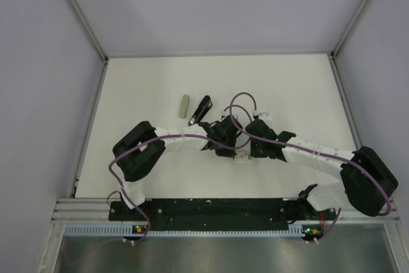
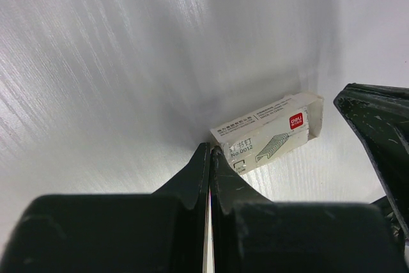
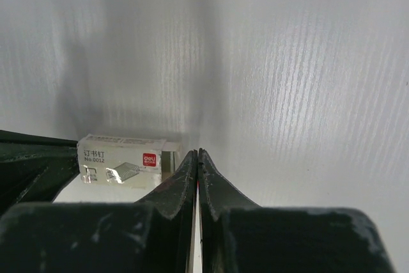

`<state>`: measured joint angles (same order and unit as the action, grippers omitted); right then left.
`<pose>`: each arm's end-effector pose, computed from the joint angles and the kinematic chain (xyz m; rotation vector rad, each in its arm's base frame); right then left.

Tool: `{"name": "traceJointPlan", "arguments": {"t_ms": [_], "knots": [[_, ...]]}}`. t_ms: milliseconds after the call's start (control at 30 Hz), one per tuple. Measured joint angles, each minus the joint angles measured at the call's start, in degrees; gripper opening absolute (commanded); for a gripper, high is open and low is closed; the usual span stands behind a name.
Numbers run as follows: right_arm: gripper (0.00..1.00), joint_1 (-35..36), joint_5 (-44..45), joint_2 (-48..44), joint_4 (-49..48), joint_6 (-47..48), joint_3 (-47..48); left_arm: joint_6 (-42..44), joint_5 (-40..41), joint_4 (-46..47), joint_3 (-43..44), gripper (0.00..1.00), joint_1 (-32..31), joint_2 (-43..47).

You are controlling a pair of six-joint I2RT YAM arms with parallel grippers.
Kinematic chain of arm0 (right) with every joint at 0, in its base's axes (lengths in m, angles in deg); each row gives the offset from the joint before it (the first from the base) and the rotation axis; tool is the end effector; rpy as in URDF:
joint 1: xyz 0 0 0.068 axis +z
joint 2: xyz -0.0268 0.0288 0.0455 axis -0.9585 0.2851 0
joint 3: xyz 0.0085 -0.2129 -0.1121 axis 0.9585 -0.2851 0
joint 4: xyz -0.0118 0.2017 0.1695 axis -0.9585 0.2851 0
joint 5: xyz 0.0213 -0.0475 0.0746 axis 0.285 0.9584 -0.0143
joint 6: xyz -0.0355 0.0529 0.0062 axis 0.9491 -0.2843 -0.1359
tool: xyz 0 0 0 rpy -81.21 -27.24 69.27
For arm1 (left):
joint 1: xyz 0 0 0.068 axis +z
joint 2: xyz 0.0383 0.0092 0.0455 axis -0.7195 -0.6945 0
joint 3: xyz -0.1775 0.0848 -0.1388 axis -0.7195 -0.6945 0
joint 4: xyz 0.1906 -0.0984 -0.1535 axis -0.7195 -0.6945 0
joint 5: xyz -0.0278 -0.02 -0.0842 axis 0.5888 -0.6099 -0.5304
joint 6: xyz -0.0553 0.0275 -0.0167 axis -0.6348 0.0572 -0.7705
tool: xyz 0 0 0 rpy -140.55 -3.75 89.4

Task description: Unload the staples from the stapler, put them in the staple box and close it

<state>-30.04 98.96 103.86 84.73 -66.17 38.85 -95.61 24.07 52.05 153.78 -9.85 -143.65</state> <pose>0.1938 0.1634 0.1298 -0.0253 2.5640 0.1515 0.2101 -0.3108 0.1123 0.2601 2.7439 -0.5819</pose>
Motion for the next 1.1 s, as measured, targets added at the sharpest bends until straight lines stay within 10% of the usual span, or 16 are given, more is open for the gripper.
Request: {"name": "traceJointPlan", "arguments": {"t_ms": [1100], "knots": [[0.10,-1.38,-4.35,-1.70,-3.76,-1.51,-2.58,0.63,0.22,-0.39,1.16,0.00,0.02,-0.72]]}}
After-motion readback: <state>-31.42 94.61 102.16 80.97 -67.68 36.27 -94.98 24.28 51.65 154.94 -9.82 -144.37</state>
